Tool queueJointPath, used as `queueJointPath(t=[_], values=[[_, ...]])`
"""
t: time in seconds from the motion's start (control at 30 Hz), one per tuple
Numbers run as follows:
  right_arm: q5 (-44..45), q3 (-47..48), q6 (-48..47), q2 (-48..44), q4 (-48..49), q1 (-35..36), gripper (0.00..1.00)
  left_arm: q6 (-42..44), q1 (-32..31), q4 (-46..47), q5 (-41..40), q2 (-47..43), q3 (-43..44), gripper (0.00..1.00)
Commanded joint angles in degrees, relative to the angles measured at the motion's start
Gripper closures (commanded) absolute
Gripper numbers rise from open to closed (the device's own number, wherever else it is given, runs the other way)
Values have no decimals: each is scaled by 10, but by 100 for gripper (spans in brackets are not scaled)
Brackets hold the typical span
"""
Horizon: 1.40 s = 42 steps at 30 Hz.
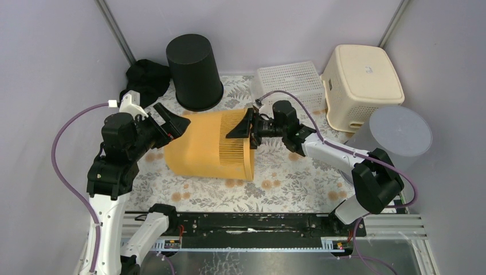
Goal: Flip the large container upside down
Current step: Turn the container upside down at the center of the board.
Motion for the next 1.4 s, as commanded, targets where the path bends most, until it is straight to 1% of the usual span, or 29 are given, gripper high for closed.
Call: queueJointPath(t=[0.0,0.27,0.37,0.47,0.5,0.6,0.67,0.7,0.87,0.97,1.03,1.1,1.2,1.27,1.37], values=[[-80,6,-15,-12,-14,-9,34,8,-3,37,14,-2,3,0],[-82,15,-9,-20,-10,-11,36,7,-3,38,12,-7,-8,0],[-80,18,10,-14,4,-11,41,7,-3,41,13,-7,-12,0],[-74,15,23,-14,15,-11,52,8,-3,41,12,-8,-14,0],[-72,18,24,-12,14,-11,57,8,-3,41,13,-8,-14,0],[-76,21,39,1,33,-11,82,8,-3,43,14,-8,-18,0],[-86,18,78,13,77,-11,97,9,-3,44,15,-8,-17,0],[-89,16,96,19,102,-11,100,10,-3,43,15,-8,-16,0],[-85,5,207,51,280,-11,100,8,-3,36,19,-4,6,0],[-59,18,267,95,403,-11,100,3,-3,32,40,10,51,0],[-32,32,311,133,506,-10,100,2,-3,22,51,24,101,0],[-4,68,348,177,608,-6,100,1,-3,15,62,40,142,0],[25,142,392,255,717,9,100,-3,-3,9,78,57,194,0],[44,198,395,305,759,20,100,-6,-3,10,85,66,214,0],[45,271,343,355,761,42,100,-14,-3,14,98,73,223,0]])
